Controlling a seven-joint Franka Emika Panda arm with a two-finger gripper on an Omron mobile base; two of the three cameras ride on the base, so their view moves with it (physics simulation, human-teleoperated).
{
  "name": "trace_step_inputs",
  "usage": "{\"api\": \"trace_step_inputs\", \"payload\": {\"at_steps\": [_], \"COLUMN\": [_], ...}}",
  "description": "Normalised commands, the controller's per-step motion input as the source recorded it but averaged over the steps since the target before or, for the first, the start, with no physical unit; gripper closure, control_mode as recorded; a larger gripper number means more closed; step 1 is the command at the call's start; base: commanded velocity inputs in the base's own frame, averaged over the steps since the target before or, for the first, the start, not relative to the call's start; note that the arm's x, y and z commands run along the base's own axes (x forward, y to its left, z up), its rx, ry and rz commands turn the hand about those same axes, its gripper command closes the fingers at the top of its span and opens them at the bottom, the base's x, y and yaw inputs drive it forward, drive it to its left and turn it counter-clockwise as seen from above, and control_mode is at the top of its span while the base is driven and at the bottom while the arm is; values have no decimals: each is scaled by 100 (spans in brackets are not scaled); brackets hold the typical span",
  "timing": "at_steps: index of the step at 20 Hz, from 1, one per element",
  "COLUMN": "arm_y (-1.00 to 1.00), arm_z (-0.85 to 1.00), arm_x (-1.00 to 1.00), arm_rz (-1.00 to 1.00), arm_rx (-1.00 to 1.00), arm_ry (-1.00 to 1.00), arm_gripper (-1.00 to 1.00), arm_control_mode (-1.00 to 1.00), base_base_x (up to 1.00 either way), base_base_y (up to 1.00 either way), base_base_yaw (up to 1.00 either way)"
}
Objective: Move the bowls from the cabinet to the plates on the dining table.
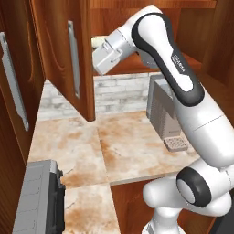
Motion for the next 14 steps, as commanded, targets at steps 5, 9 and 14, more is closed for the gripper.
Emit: {"api": "trace_step_inputs", "payload": {"at_steps": [5, 9, 14], "arm_y": [52, 48, 47], "arm_z": [-10, -10, -14], "arm_x": [0, 0, 0], "arm_rz": [7, 6, 4], "arm_rx": [0, 0, 0], "arm_ry": [0, 0, -4], "arm_gripper": [100, 100, 100], "arm_control_mode": [-100, -100, -100], "base_base_x": [0, 0, 0], "base_base_y": [0, 0, 0], "base_base_yaw": [0, 0, 0]}}
